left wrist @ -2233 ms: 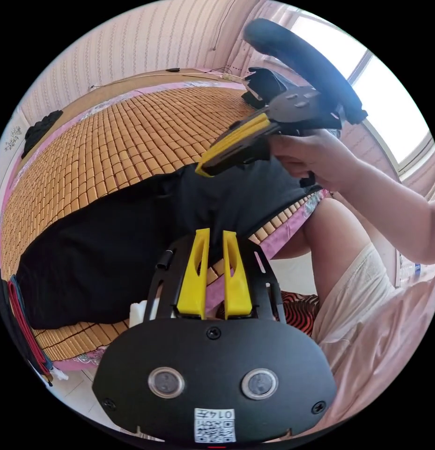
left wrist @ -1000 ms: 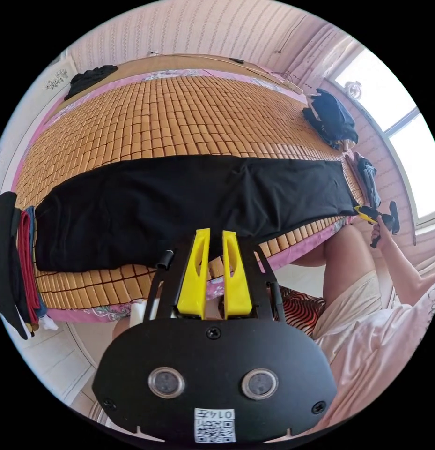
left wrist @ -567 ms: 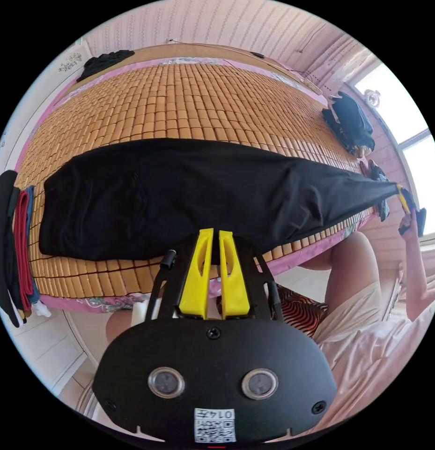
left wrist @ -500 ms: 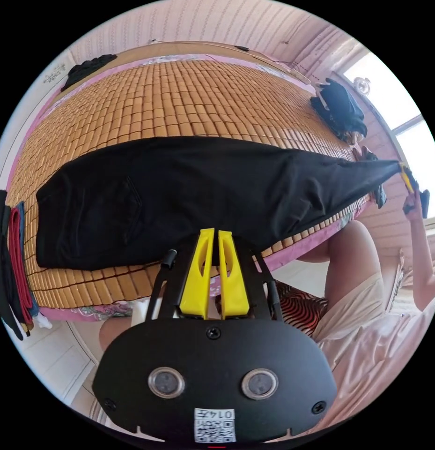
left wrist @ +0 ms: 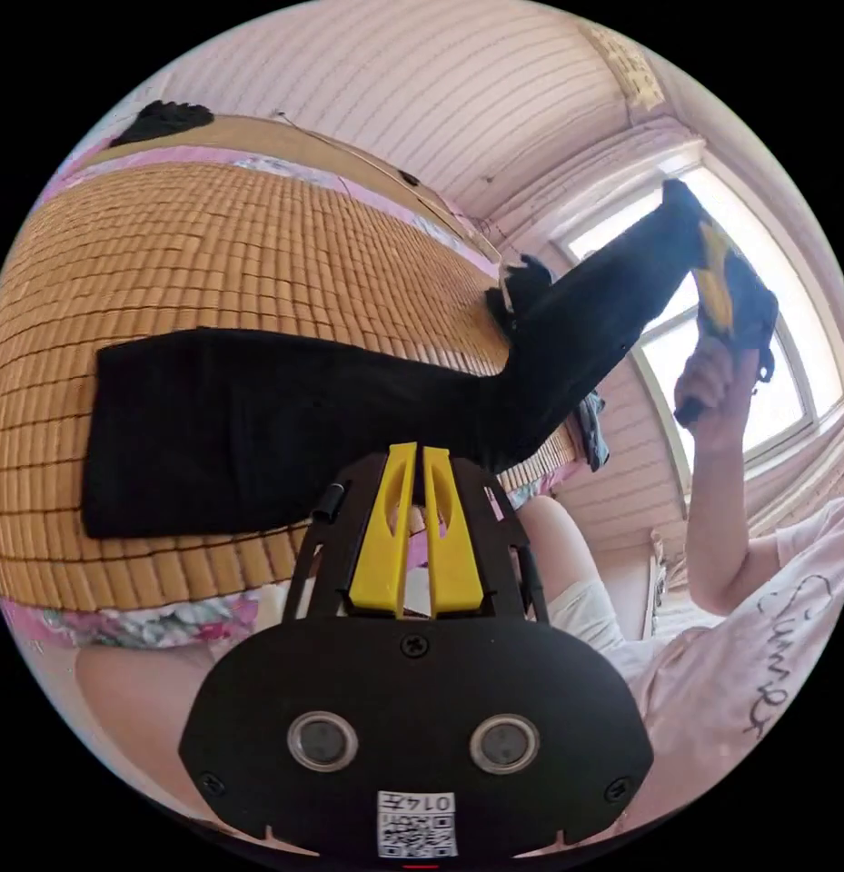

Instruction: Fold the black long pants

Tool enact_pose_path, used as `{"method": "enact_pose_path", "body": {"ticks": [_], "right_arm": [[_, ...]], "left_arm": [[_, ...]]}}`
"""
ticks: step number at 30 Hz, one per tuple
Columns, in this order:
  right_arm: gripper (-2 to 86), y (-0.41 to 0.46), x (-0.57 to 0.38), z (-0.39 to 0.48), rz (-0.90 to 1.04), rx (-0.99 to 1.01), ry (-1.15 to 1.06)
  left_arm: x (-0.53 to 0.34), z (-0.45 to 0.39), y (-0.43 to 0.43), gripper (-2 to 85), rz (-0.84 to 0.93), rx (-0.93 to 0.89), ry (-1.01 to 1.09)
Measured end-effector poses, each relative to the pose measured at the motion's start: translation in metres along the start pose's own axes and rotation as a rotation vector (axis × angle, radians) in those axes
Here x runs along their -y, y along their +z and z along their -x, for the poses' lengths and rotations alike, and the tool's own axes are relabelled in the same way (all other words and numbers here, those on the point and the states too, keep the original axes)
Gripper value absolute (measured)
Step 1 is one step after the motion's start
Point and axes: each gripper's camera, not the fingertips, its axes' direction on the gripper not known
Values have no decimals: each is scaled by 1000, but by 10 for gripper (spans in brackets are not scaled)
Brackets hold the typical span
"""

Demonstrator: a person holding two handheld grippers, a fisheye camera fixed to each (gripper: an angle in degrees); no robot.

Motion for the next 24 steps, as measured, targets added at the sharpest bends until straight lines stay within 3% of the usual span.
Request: {"method": "enact_pose_path", "body": {"ticks": [3, 6, 10, 16, 24], "right_arm": [[57, 159, -22, 9, 292, 150, 65], [74, 249, -54, 17, 511, 111, 92], [78, 271, -61, 32, 546, 29, 31], [75, 305, -65, 41, 591, -88, -39], [67, 353, -68, 35, 580, -108, 14]], "left_arm": [[-25, 46, -63, 0, -73, 177, -138], [-45, 78, -105, 22, -75, 325, -231], [-48, 91, -119, 46, -58, 343, -223], [-6, 84, -69, 75, 10, 259, -98], [35, 91, -1, 110, 143, 377, -57]]}}
